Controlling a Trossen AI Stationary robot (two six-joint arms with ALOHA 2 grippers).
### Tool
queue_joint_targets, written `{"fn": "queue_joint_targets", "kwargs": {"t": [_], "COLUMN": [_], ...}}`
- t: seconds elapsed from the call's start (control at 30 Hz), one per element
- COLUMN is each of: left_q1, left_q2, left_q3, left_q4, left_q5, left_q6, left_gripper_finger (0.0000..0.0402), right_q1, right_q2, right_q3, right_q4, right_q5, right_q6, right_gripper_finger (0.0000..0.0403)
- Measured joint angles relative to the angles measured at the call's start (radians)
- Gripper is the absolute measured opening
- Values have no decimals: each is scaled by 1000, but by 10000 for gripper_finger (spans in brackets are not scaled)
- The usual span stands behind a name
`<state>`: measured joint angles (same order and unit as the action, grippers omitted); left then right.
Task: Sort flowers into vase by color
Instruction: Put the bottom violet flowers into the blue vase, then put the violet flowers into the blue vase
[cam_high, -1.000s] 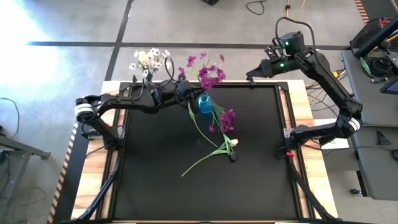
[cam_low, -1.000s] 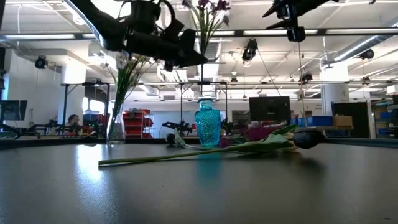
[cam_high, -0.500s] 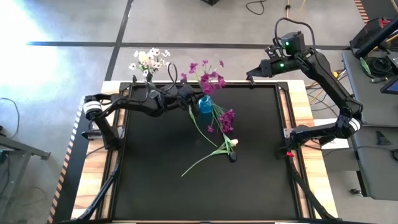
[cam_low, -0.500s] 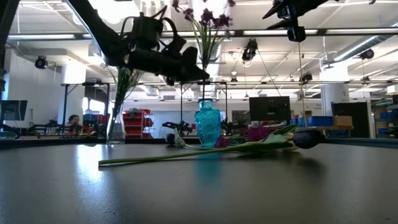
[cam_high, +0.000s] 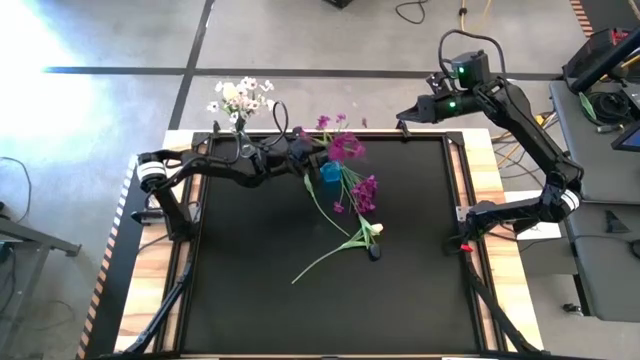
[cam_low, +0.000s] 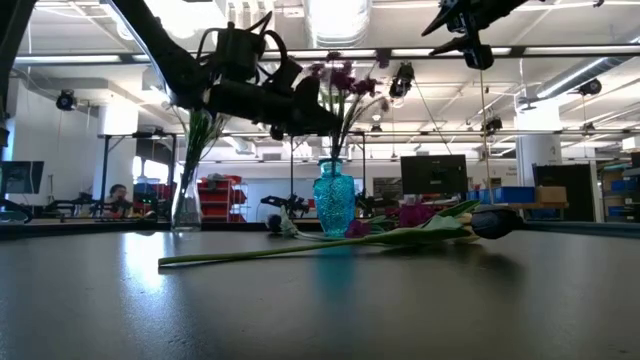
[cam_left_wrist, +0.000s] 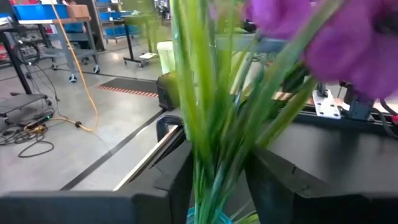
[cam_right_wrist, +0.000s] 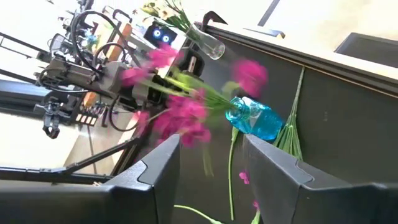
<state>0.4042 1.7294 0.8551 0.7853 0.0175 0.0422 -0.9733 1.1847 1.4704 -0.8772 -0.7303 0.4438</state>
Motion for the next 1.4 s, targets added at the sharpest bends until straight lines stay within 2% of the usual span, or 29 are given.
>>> {"fn": "queue_joint_targets", "kwargs": {"t": [0.3,0.63,0.87,1.0,1.07,1.23,1.33,1.4], "left_q1": [0,0,29,42,43,47,72,109], "left_q2": [-17,-112,-247,-365,-428,-583,-668,-713], "left_q3": [0,-17,-116,-192,-225,-293,-335,-356], "left_q4": [-13,-213,-229,-277,-341,-442,-457,-457], "left_q5": [1,-3,-9,-12,-29,-28,50,145], "left_q6": [0,24,-11,-48,-65,-132,-169,-202], "left_gripper_finger": [136,136,136,136,136,132,119,106], "right_q1": [0,0,0,0,10,127,223,289], "right_q2": [0,0,-6,-19,-24,-23,-16,-10], "right_q3": [0,0,0,0,0,-41,-132,-217], "right_q4": [0,-1,-2,-32,-89,-230,-146,-42], "right_q5": [0,0,0,2,35,239,282,300], "right_q6": [0,-34,-56,-76,-100,-170,-103,-37], "right_gripper_finger": [173,173,173,173,173,173,173,173]}}
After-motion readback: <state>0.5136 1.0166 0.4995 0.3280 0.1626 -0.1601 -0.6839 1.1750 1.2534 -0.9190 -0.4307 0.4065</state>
